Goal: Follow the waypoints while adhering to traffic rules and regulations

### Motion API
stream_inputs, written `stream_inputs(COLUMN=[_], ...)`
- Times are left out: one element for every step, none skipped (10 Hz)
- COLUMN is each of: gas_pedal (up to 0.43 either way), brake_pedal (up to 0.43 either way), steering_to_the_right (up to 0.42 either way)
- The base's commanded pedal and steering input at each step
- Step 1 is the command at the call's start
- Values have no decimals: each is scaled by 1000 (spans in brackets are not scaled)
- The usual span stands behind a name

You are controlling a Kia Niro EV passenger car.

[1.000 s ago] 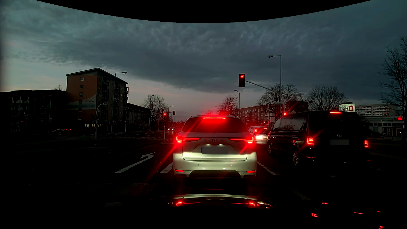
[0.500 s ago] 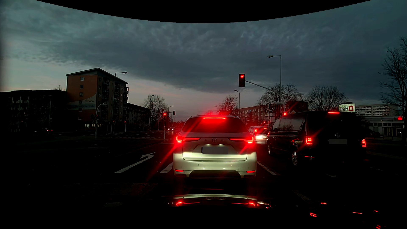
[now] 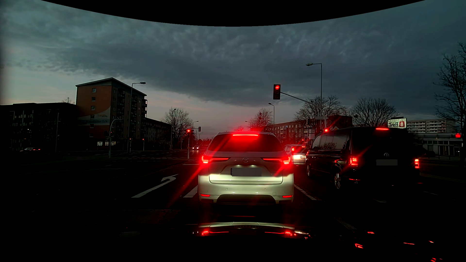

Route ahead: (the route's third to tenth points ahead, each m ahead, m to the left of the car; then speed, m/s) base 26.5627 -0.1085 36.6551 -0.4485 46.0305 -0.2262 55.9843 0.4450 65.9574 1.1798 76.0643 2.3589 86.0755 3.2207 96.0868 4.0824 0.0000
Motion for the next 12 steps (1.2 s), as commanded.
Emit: stream_inputs(gas_pedal=[0, 0, 0, 0, 0, 0, 0, 0, 0, 0, 0, 0], brake_pedal=[341, 341, 341, 341, 341, 341, 341, 341, 341, 341, 341, 341], steering_to_the_right=[-10, -10, -10, -10, -10, -10, -10, -10, -10, -10, -10, -10])
